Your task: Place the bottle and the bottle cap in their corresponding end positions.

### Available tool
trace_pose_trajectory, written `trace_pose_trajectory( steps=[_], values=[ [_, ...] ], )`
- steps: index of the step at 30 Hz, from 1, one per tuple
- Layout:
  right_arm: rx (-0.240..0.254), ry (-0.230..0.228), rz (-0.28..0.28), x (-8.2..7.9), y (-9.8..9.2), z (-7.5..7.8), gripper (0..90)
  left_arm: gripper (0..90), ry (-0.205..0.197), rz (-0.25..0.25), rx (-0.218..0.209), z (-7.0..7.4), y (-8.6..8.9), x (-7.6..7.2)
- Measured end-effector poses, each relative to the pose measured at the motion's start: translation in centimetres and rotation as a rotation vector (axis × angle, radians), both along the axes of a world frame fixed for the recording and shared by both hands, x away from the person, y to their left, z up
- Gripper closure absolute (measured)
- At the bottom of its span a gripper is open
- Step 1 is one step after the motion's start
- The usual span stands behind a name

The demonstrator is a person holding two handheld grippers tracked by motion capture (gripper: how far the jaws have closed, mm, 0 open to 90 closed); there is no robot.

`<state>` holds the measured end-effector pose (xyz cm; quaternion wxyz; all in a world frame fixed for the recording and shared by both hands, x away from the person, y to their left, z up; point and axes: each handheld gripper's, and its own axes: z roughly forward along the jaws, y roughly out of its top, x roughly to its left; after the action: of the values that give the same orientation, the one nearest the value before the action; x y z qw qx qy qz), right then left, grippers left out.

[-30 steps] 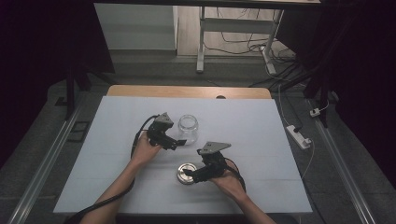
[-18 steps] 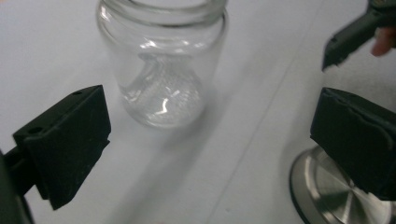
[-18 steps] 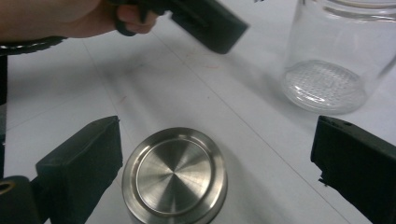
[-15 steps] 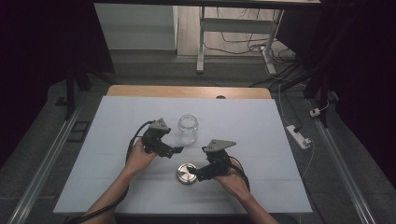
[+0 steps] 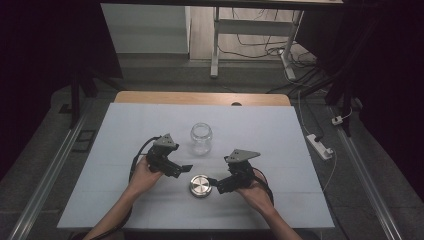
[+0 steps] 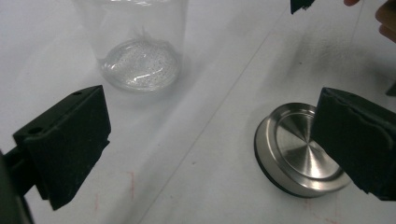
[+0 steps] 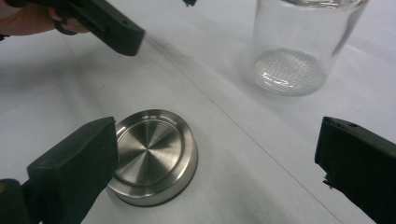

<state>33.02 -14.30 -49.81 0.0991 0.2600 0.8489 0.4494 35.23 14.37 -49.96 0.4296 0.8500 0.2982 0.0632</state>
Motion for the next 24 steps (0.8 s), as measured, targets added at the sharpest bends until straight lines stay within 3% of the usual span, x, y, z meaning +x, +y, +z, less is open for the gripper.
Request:
trace_pose_trajectory(
  steps=[12, 24],
  values=[
    [0.000, -0.012, -0.019, -0.2, -1.3, 0.7, 0.0, 0.0, 0.003, 0.009, -0.011, 0.3, 1.2, -1.9],
    [0.005, -0.023, -0.036, -0.9, -2.6, 1.6, 0.0, 0.0, -0.001, 0.035, -0.006, 0.6, 3.6, -4.3]
  ],
)
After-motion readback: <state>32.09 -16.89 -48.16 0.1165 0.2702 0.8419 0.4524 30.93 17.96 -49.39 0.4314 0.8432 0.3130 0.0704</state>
